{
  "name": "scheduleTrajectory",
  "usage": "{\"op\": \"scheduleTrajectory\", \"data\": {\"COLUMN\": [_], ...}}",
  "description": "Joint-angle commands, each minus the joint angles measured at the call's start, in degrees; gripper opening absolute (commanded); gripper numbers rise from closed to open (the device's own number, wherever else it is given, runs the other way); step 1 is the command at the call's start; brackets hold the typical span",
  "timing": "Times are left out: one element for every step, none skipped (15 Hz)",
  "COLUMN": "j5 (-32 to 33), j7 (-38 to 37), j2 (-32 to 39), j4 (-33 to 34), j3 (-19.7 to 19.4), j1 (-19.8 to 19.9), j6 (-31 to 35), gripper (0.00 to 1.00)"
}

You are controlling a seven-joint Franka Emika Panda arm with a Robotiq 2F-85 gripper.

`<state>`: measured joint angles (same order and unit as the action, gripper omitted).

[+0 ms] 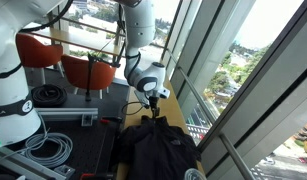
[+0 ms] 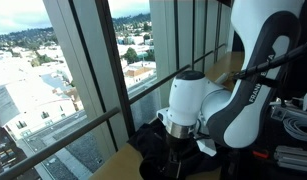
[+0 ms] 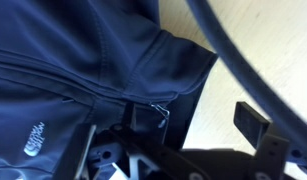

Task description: Pull closed the zipper on the jumper

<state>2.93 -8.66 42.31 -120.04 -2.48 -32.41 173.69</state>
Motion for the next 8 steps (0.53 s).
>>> {"op": "scheduleTrajectory", "data": {"j5": [0.11, -0.05, -0.13, -0.30, -0.73, -1.33, -1.99, -2.83], "j7": [2.56, 3.76, 4.85, 5.92, 6.99, 8.53, 10.01, 11.56], "j2": [-10.21, -12.26, -14.09, -15.68, -17.96, -19.60, -22.07, -23.53], "j4": [-12.80, -15.31, -17.51, -19.33, -21.51, -23.24, -25.29, -26.75], "j3": [3.35, 4.90, 5.97, 7.30, 9.15, 12.18, 15.25, 18.54], "j1": [7.44, 10.40, 13.07, 15.95, 19.33, 23.62, 27.83, 32.13], "j6": [4.32, 4.60, 4.98, 4.93, 4.22, 3.53, 2.28, 2.15], "gripper": [1.00, 1.00, 1.00, 1.00, 1.00, 1.00, 1.00, 1.00]}}
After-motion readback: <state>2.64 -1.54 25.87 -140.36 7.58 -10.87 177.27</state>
